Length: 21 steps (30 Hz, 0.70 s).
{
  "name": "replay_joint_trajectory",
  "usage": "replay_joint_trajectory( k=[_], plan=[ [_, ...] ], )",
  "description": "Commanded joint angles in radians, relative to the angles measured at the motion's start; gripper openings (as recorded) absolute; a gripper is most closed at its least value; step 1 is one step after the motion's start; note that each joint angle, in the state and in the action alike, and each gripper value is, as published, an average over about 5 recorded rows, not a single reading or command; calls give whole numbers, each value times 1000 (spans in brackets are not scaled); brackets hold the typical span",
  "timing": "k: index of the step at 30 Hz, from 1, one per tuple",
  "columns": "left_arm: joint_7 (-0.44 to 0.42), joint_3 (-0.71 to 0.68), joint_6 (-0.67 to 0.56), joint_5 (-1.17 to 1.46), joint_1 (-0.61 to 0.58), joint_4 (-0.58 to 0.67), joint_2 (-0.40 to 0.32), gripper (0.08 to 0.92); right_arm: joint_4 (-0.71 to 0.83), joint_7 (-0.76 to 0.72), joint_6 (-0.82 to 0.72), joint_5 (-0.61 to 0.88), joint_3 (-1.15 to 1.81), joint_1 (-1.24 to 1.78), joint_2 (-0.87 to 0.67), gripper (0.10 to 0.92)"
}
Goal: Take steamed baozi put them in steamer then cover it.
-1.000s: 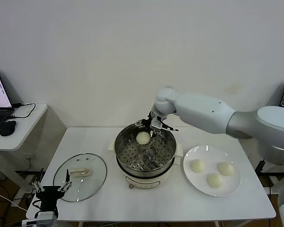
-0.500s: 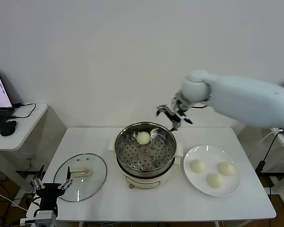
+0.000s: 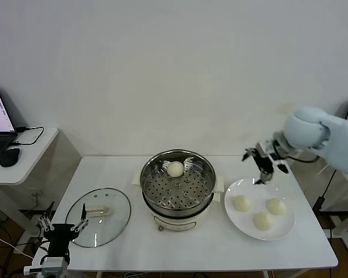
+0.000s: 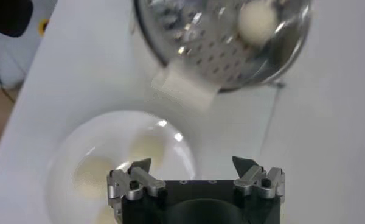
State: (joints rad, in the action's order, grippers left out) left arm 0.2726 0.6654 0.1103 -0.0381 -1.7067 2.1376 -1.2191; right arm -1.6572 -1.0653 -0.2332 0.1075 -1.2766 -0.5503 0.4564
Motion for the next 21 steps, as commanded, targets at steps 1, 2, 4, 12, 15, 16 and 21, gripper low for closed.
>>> replay_joint_trajectory(
  k=[1, 2, 4, 12, 15, 16, 21],
  plan=[
    [-1, 7, 1, -1, 5, -9, -6, 823, 41, -3, 9, -128, 196, 323, -76, 823],
    [-2, 9, 1, -2, 4, -9, -8, 823, 58, 4, 9, -142, 221, 356, -64, 823],
    [-2, 13, 0, -4, 2, -9, -11, 823, 94, 14, 15, -164, 256, 406, -39, 823],
    [-4, 29, 0, -9, 0, -14, -21, 823, 223, 44, 39, -199, 341, 529, 84, 823],
    [-5, 30, 0, -12, -2, -13, -24, 823, 253, 51, 38, -209, 359, 558, 127, 823],
    [-5, 30, 0, -12, -3, -13, -25, 823, 263, 53, 37, -214, 365, 566, 141, 823],
    [-5, 31, -1, -15, -7, -18, -29, 823, 318, 62, 45, -232, 391, 583, 203, 823]
  ],
)
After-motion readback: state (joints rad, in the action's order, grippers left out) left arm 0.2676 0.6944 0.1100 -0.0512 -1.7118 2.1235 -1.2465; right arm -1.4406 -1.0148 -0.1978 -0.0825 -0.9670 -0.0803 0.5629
